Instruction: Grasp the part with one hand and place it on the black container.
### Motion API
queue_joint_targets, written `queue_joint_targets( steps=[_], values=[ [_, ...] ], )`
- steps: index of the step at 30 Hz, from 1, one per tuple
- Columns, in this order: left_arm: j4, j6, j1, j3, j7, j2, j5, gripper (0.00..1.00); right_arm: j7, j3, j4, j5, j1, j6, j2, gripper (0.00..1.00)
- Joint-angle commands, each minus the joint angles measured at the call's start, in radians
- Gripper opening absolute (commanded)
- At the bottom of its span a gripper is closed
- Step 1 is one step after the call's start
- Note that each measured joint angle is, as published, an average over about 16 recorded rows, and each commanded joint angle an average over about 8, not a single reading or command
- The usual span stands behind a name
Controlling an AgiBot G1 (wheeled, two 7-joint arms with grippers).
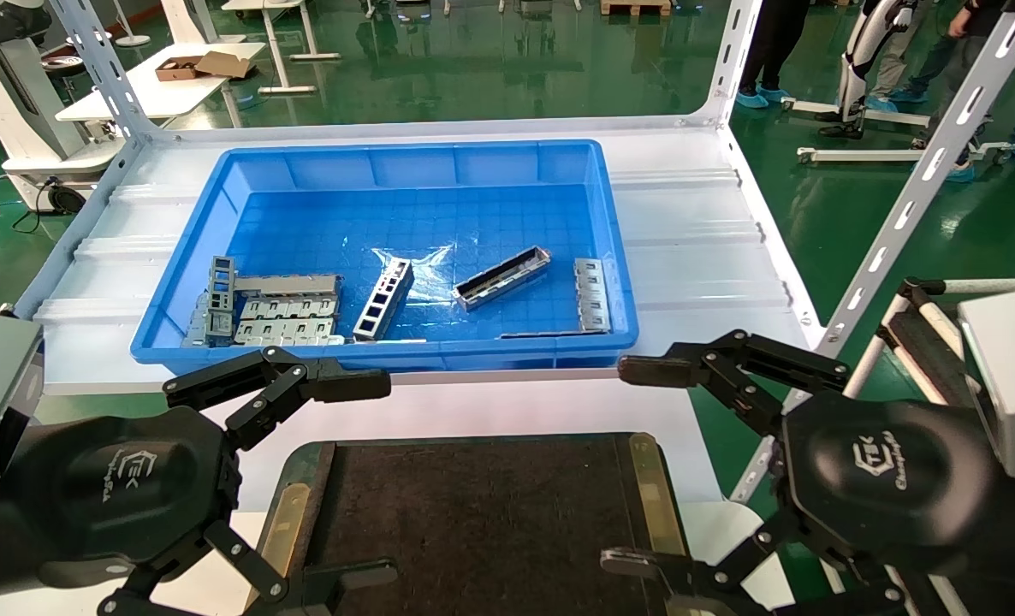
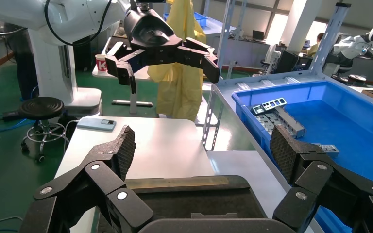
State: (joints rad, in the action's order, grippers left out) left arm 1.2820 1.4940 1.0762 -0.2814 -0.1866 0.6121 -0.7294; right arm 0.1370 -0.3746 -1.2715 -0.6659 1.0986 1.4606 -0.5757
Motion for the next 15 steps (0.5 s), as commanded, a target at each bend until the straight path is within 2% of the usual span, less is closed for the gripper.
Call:
queue_joint_targets(
  steps=[1,15],
  values=[
    [0.0,0.0,0.0,0.0,0.0,0.0,0.0,1.0,0.0,0.0,0.0,0.0,0.0,0.0,0.0,1.0],
    [-0.007,-0.025,0.027,-0.01,0.013,0.015,-0.042,1.0,0.0,0.0,0.0,0.0,0.0,0.0,0.0,1.0]
  ],
)
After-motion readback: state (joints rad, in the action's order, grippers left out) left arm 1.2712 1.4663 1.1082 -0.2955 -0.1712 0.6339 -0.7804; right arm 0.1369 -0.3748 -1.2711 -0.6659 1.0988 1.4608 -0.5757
